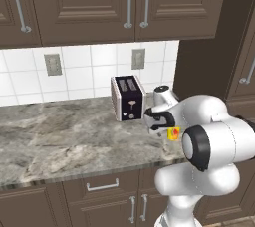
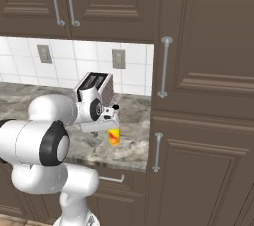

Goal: Place the microwavable item in the microwave. Then, close the microwave door and press the start button.

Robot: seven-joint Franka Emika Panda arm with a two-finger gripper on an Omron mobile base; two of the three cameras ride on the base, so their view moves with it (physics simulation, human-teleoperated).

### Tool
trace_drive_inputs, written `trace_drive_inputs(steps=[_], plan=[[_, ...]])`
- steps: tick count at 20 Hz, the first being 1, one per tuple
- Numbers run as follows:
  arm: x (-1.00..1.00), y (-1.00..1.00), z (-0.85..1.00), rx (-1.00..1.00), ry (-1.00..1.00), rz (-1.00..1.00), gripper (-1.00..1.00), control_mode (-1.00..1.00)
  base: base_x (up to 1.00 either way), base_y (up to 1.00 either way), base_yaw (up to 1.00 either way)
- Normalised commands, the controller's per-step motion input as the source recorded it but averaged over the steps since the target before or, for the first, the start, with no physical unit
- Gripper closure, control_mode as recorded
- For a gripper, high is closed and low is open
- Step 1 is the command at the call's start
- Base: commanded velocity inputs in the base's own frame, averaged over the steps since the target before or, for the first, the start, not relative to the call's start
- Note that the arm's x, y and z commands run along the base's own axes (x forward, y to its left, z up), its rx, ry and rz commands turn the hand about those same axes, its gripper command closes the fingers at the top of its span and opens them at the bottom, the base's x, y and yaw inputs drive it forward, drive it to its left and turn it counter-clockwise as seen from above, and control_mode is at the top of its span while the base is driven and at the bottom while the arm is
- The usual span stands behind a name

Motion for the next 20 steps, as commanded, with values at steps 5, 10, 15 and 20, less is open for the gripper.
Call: trace_drive_inputs(steps=[5, 10, 15, 20], plan=[[0.0, -0.02, -0.08, 0.0, -0.02, 0.0, 1.0, -1.0, 0.0, 0.0, 0.0], [-0.11, 0.0, 0.01, 0.0, -0.11, 0.0, 1.0, -1.0, 0.0, 0.0, 0.0], [-0.4, 0.0, 0.3, 0.0, -0.17, 0.0, 1.0, -1.0, 0.0, 0.0, 0.0], [-0.6, 0.0, 0.91, 0.0, -0.22, 0.09, 1.0, -1.0, 0.0, 0.0, 0.0]])
